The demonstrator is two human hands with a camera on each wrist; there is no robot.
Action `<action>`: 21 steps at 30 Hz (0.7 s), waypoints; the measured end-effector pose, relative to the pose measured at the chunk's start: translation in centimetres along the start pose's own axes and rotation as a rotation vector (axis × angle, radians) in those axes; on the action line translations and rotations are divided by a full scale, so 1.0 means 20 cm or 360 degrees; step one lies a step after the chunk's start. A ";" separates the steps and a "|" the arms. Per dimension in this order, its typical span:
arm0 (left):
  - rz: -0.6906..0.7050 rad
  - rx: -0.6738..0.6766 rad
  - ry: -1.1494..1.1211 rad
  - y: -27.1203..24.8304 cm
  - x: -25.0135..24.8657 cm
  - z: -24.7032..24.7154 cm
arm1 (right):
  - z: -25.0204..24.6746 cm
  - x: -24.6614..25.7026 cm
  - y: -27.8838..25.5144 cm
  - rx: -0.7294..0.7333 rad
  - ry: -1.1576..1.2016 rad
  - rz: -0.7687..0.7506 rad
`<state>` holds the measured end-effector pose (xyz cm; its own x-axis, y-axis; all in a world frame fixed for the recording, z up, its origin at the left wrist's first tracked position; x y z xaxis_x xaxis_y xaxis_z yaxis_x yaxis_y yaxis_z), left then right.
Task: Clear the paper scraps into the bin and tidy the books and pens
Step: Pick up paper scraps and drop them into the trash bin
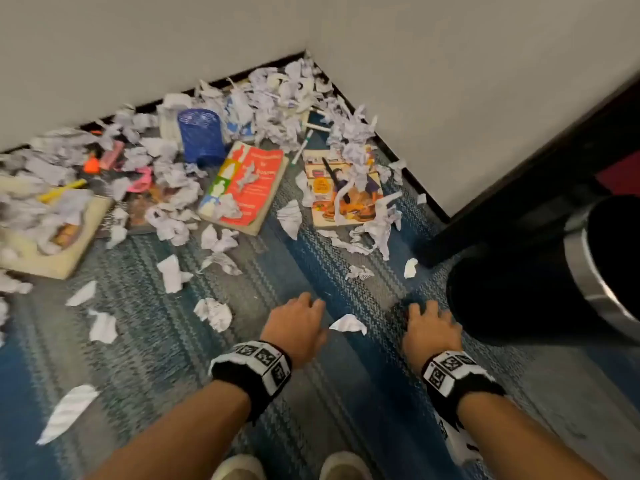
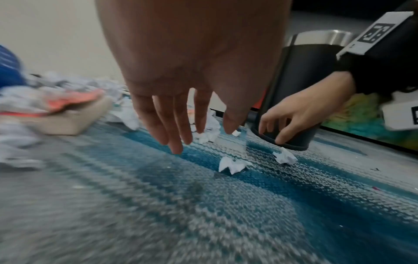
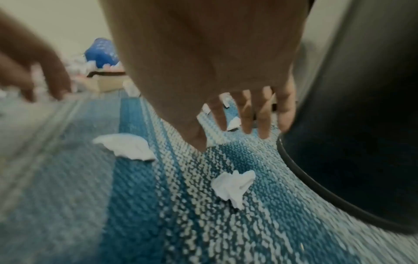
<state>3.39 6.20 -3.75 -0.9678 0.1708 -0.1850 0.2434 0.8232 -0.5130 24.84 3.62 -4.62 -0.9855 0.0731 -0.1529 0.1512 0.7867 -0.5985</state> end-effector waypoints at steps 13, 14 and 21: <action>0.0527 0.0017 0.0329 0.43 -0.29 0.12 | 0.00 -0.07 0.35 -0.0376 0.0529 -0.0158; 0.0522 -0.0038 0.0335 0.46 -0.28 0.04 | -0.04 -0.08 0.37 -0.0453 0.0520 -0.0150; 0.0387 -0.0407 0.0538 0.71 -0.33 -0.30 | -0.07 -0.12 0.60 -0.0502 0.0348 -0.0018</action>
<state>12.88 20.02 -4.69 -0.8620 0.5060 0.0305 0.4822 0.8371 -0.2584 28.86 13.69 -10.41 -0.9852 0.1657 0.0438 0.1431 0.9357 -0.3224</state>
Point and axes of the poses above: each hand's wrist, its own y-axis towards the middle knuckle, its own z-axis out of the palm, x = y × z, the point moved 8 cm from there along y, towards the middle knuckle, and after that the axes turned 11 degrees about -z, right-handed, at the moved point
